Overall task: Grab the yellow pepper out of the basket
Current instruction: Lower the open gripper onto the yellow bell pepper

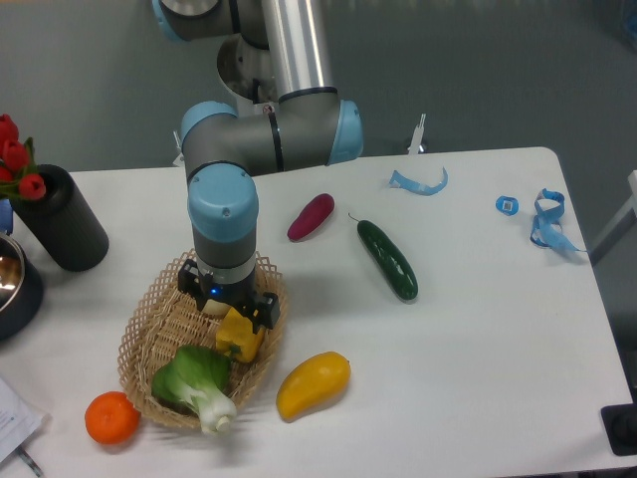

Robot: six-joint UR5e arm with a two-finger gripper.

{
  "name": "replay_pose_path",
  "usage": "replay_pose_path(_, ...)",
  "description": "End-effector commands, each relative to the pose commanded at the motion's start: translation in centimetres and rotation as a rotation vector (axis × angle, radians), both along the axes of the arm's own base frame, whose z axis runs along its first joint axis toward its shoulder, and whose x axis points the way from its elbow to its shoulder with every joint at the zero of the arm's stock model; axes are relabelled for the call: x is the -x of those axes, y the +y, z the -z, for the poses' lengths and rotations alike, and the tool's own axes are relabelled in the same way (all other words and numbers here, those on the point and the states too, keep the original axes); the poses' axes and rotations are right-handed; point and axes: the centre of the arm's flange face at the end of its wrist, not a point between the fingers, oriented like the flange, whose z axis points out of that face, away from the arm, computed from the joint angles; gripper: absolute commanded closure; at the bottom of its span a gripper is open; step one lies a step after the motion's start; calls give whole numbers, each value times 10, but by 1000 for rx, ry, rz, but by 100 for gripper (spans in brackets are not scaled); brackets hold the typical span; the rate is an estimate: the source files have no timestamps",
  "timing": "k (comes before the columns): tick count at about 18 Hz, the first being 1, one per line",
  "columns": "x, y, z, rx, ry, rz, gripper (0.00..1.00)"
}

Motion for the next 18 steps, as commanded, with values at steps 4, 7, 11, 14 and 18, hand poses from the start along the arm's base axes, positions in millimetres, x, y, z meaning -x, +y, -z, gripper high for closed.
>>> replay_pose_path(4, 1, 5, 14, 7, 19, 0, 0)
replay_pose_path(7, -5, 8, 22, 23, 19, 12, 0)
replay_pose_path(11, -5, 10, 36, 39, 8, 15, 0)
replay_pose_path(14, -7, 13, 41, 38, 20, 26, 2)
replay_pose_path(18, -5, 16, 32, 24, 32, 31, 75)
